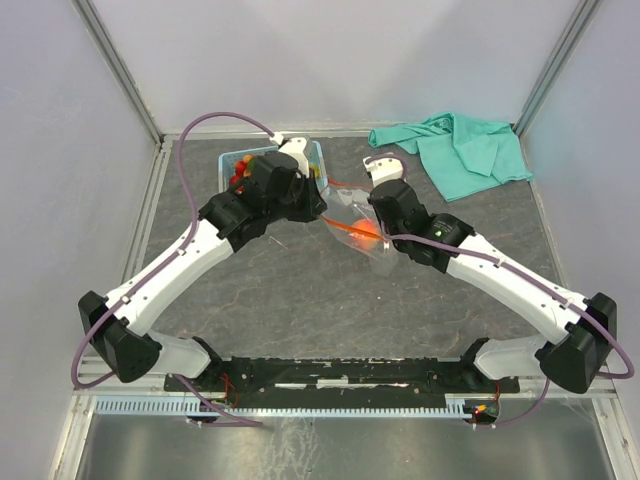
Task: Place the food in the zip-top bag and seal the zipper
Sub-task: Place the fake fruit in the zipper food storage bag, then pick up the fake fruit from the bin.
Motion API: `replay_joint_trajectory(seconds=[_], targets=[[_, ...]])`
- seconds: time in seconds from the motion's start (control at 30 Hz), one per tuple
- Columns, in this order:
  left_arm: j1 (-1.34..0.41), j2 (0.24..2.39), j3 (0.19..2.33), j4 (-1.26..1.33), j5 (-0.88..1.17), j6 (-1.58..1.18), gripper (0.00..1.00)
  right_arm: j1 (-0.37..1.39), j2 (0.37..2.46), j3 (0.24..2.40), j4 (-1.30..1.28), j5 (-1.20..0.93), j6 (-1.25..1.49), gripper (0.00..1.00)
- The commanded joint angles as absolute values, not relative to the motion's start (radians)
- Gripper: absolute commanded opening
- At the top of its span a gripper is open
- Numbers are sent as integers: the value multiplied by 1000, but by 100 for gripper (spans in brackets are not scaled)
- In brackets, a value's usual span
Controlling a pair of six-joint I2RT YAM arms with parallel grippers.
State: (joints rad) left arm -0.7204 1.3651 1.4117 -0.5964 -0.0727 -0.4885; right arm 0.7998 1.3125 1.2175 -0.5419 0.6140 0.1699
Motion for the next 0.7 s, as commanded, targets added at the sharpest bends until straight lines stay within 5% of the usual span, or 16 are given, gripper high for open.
replay_joint_trajectory(seconds=[0.0, 0.3, 0.67], targets=[[-701, 1345, 1406, -540, -84, -438, 27, 795, 1273, 1204, -450, 654, 175, 1], [-619, 1287, 1488, -647, -162, -303, 71, 792, 1274, 1186, -427, 680, 139, 1], [-308, 1441, 1601, -829, -184, -260, 86, 787, 1287, 1186, -408, 662, 105, 2]])
